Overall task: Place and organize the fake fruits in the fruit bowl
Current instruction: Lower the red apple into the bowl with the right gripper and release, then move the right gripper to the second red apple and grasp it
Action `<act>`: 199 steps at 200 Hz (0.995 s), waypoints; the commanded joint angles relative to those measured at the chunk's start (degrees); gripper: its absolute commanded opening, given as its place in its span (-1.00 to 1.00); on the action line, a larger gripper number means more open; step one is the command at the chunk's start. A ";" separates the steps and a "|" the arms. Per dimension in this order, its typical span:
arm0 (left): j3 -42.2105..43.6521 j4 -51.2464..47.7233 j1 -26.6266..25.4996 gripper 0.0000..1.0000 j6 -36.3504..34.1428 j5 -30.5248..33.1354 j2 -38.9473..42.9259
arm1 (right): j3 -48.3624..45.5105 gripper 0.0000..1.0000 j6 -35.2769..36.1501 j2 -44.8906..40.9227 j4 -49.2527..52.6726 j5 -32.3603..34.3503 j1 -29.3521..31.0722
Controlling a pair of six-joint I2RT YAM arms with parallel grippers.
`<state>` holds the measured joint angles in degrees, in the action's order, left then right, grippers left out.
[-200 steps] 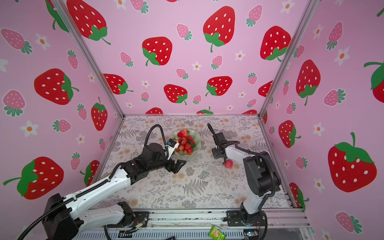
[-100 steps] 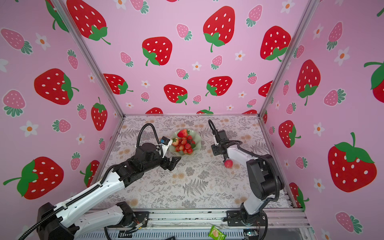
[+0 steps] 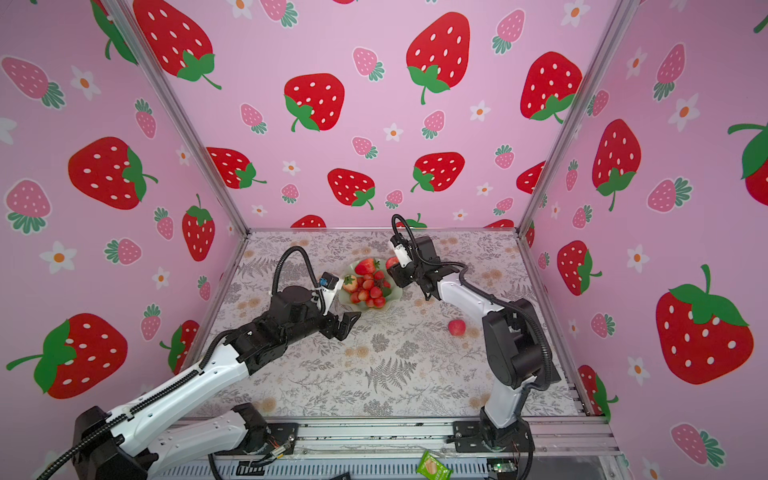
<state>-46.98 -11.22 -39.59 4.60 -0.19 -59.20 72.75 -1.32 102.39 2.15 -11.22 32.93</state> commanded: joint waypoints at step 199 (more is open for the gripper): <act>2.10 -1.70 0.31 0.98 0.94 1.68 5.21 | 6.77 0.13 2.90 8.57 5.51 1.47 1.17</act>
<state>-44.91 -12.58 -39.48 5.28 1.08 -54.68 77.76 0.32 111.24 6.04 -10.61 33.87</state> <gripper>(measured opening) 0.990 0.563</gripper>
